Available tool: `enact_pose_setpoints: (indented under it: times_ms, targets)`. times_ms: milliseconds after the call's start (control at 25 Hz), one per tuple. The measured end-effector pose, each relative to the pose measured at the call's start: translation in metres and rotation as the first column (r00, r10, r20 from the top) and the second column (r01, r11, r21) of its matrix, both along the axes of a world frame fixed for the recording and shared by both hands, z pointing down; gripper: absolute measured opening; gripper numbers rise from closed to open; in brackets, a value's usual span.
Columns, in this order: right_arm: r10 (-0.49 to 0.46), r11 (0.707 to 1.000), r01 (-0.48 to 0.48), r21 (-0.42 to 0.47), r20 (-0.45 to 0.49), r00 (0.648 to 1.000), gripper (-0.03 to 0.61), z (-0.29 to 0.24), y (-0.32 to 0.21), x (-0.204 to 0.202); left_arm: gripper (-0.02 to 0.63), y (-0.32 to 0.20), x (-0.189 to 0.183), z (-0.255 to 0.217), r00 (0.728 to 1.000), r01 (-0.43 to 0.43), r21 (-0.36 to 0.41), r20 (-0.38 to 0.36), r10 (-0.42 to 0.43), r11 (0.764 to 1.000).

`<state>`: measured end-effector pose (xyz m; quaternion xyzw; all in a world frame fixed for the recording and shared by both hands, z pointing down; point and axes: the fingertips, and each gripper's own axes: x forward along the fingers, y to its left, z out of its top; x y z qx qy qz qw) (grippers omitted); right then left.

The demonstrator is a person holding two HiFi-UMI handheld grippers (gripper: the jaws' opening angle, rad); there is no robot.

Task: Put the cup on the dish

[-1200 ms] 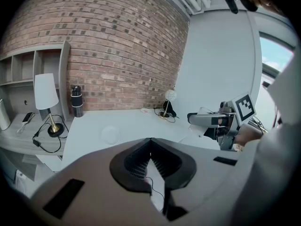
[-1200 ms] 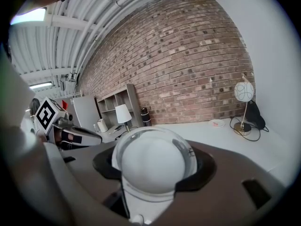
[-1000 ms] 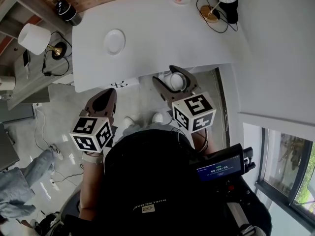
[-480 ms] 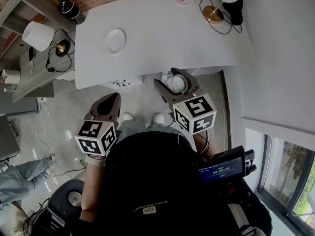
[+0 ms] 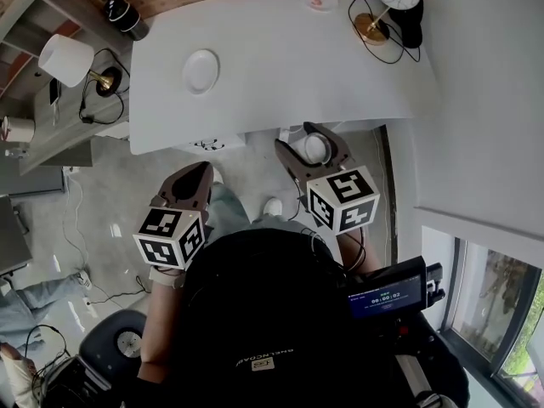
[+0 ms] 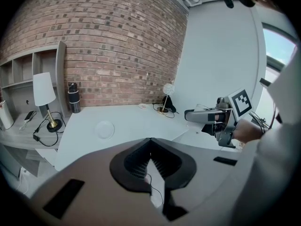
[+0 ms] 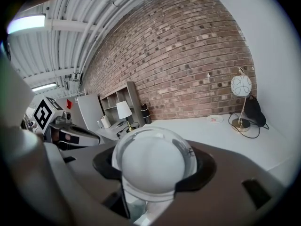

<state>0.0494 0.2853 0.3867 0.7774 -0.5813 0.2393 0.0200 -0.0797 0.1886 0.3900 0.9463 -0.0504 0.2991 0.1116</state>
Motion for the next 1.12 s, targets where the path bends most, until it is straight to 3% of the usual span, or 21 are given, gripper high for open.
enact_pose_setpoints:
  times_ms: [440, 1120]
  targets:
    - [0.063, 0.998, -0.063, -0.019, 0.02, 0.998, 0.267, 0.003, -0.03, 0.022, 0.006, -0.037, 0.023, 0.003, 0.999, -0.043, -0.021, -0.005, 0.043, 0.999]
    - [0.143, 0.983, -0.143, -0.113, -0.007, 0.99, 0.267, 0.003, -0.144, 0.057, 0.006, -0.174, 0.068, 0.011, 0.995, -0.099, -0.096, -0.023, 0.097, 0.99]
